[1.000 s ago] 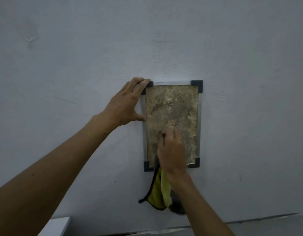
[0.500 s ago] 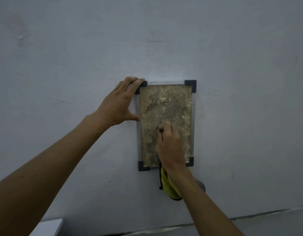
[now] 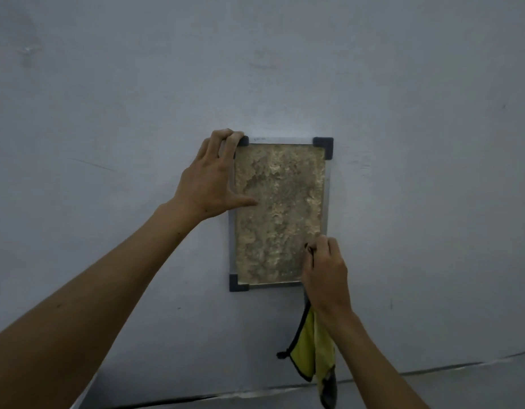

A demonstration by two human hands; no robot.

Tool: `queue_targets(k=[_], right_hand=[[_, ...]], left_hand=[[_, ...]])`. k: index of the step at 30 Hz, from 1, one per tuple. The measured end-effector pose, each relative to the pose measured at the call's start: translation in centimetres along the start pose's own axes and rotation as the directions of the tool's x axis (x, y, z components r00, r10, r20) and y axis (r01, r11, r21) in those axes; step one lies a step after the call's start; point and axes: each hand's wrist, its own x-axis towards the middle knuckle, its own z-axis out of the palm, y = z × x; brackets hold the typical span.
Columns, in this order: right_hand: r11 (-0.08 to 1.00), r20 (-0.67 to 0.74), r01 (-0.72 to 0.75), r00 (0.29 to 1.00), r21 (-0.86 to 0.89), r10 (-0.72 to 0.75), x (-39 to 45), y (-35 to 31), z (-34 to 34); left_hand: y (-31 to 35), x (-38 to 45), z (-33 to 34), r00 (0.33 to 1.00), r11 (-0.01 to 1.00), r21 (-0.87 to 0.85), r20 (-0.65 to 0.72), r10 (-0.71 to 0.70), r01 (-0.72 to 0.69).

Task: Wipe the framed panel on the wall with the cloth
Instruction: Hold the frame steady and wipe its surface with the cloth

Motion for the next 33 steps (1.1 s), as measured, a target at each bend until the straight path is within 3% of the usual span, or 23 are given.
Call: queue_targets(k=[6,13,20,26,33], right_hand=[[0.998,-0.143,-0.028,0.989,0.053,0.036,4.8,-1.4,-1.1],[0.996,-0.066,-0.031,0.997,0.088,0.037,0.5,0.7,-0.5],[0.996,-0.152,-0.009,0.988,0.086,0.022,3.1,-0.1,-0.6],[0.997,-0.043,0.002,0.999,0.073,0.002,0.6,0.7,0.0],[0.994,-0.129,0.021,0.992,0.106,-0.007,2.0,-0.9,0.1]], left_hand=[[0.3,0.1,0.5,0.999,1.0,-0.015,-0.044,-0.025,0.024],[0.5,0.1,0.9,0.997,0.999,-0.032,-0.065,-0.04,0.038],[0.5,0.1,1.0,0.996,0.999,-0.034,-0.071,-0.044,0.042],[0.5,0.1,1.0,0.996,0.998,-0.036,-0.074,-0.056,0.054],[0.6,0.1,0.8,0.996,0.998,-0.035,-0.07,-0.057,0.055]])
